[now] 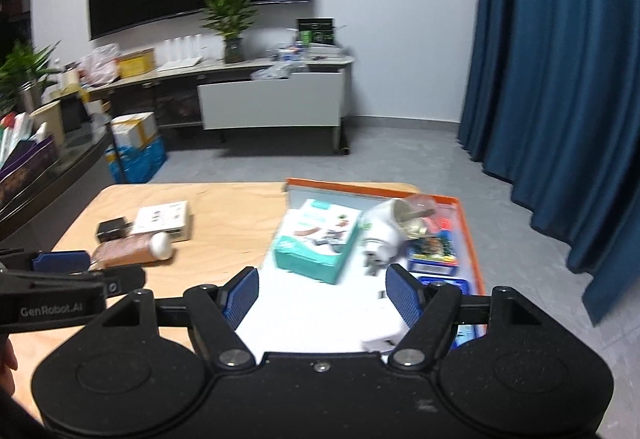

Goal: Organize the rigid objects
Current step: 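Withdraw both open tools from the tray back over the table, then grasp the glass bottle with white cap with the left tool while the right tool reaches the white box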

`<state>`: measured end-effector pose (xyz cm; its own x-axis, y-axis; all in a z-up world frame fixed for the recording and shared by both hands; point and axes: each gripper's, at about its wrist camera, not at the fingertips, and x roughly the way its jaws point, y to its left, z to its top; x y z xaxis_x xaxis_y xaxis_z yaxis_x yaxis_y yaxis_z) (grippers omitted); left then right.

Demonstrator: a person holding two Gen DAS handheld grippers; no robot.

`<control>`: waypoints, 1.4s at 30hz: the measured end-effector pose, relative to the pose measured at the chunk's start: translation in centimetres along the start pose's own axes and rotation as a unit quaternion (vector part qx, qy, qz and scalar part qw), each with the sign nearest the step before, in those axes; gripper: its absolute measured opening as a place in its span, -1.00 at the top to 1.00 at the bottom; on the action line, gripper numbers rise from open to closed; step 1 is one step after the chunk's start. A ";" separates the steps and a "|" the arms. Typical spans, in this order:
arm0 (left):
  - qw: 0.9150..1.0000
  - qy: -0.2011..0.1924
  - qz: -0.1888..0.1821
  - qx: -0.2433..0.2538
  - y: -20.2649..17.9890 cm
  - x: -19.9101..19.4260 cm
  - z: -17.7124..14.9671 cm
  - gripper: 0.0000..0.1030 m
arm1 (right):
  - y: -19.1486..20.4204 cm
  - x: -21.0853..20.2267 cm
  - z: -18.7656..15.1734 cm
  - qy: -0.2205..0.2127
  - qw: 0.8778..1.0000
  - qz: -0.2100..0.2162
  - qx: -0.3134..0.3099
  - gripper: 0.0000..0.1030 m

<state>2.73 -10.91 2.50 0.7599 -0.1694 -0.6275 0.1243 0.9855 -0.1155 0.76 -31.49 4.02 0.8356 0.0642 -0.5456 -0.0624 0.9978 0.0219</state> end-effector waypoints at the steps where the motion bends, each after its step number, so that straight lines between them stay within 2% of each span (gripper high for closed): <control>1: 1.000 0.007 0.006 -0.008 0.9 0.1 -0.3 -0.44 | 0.5 0.1 0.0 0.004 1.000 0.005 -0.003 -0.63; 7: 0.999 0.033 0.034 -0.026 3.9 0.0 -1.3 -0.45 | 3.8 1.5 -0.7 0.035 0.998 0.049 -0.014 -0.63; 12: 0.998 0.034 0.044 -0.027 6.0 -0.2 -1.9 -0.62 | 6.5 2.2 -1.2 0.057 0.994 0.088 -0.019 -0.63; 19: 0.998 0.021 0.053 0.018 8.3 2.1 -2.2 -0.84 | 7.4 2.6 -1.7 0.065 0.994 0.086 -0.032 -0.63; 25: 0.996 0.015 0.050 0.070 8.0 4.9 -1.2 -0.85 | 6.6 3.4 -1.6 0.073 0.994 0.074 -0.026 -0.63; 27: 0.995 0.020 0.050 0.083 7.9 5.8 -1.2 -0.78 | 6.7 3.7 -1.6 0.074 0.994 0.072 -0.028 -0.63; 30: 0.996 0.032 0.029 0.081 8.1 6.9 -1.4 -0.39 | 7.0 4.2 -1.4 0.075 0.994 0.071 -0.033 -0.63; 31: 0.996 0.036 0.024 0.077 8.3 7.1 -1.5 -0.16 | 7.1 4.5 -1.4 0.077 0.994 0.071 -0.035 -0.63; 33: 0.997 0.029 0.023 0.074 8.3 7.1 -1.7 -0.02 | 7.4 5.1 -1.2 0.083 0.993 0.073 -0.034 -0.63; 39: 0.998 0.016 0.027 0.053 8.4 5.8 -2.2 0.00 | 8.6 7.6 -0.4 0.093 0.990 0.103 -0.040 -0.63; 42: 0.999 0.012 0.027 0.019 9.3 4.2 -2.3 0.00 | 9.5 9.3 0.3 0.100 0.985 0.128 -0.061 -0.63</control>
<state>5.63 -2.52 -3.00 0.7503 -0.1150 -0.6511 0.1080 0.9928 -0.0509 8.08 -21.42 -0.55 0.6599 0.2967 -0.6903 -0.3320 0.9393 0.0864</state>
